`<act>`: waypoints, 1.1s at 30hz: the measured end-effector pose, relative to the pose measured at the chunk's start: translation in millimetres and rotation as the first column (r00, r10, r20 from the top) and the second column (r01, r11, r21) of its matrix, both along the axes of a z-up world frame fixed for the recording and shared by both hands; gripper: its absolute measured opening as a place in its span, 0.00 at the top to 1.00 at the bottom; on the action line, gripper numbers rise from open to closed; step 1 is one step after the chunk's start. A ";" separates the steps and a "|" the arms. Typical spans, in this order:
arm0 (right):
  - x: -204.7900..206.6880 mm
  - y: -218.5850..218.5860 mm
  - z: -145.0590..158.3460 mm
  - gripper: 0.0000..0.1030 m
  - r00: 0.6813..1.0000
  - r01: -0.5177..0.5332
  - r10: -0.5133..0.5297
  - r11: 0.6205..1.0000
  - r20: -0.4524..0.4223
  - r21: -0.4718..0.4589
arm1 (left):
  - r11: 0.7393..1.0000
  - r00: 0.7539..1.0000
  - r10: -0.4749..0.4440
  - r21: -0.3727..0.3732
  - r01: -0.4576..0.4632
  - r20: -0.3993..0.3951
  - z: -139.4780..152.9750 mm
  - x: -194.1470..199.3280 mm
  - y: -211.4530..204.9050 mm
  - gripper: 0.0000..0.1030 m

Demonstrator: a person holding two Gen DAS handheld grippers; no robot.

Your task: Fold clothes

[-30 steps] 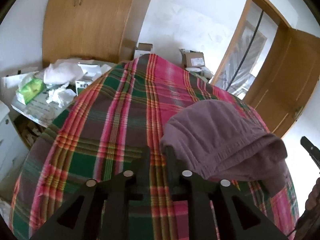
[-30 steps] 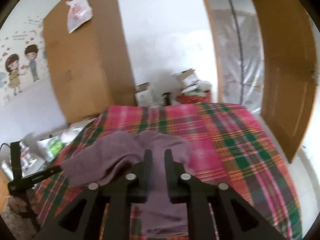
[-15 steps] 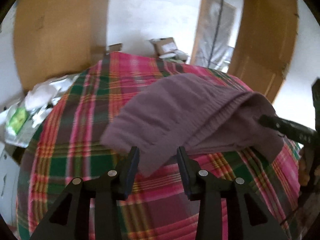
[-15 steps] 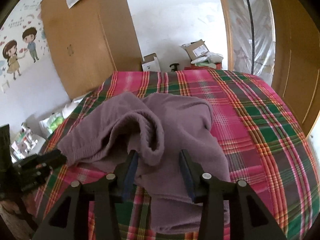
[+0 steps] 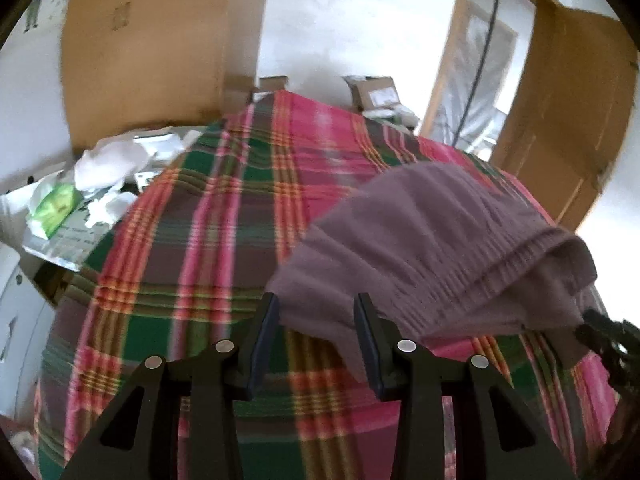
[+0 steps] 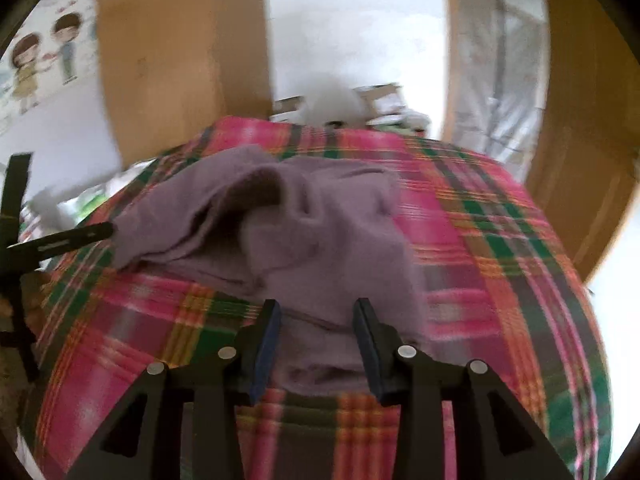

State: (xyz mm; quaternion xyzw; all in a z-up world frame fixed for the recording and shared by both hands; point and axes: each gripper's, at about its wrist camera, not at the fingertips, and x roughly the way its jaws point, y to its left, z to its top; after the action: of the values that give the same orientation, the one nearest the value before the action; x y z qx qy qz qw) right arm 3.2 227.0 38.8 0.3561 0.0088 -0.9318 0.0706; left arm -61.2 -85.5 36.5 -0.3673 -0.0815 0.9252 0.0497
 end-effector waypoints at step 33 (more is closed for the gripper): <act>-32.9 32.8 -13.6 0.61 0.993 0.104 -0.097 0.987 0.063 -0.126 | 0.931 0.973 -0.137 0.358 0.062 0.185 -25.1 -54.8 -1.1 0.73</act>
State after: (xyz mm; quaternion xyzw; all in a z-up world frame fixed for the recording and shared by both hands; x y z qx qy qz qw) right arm -29.7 259.8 25.1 0.3772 -0.0714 -0.9222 0.0465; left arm -116.0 -86.7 11.4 -0.4505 -0.2308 0.8488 0.1526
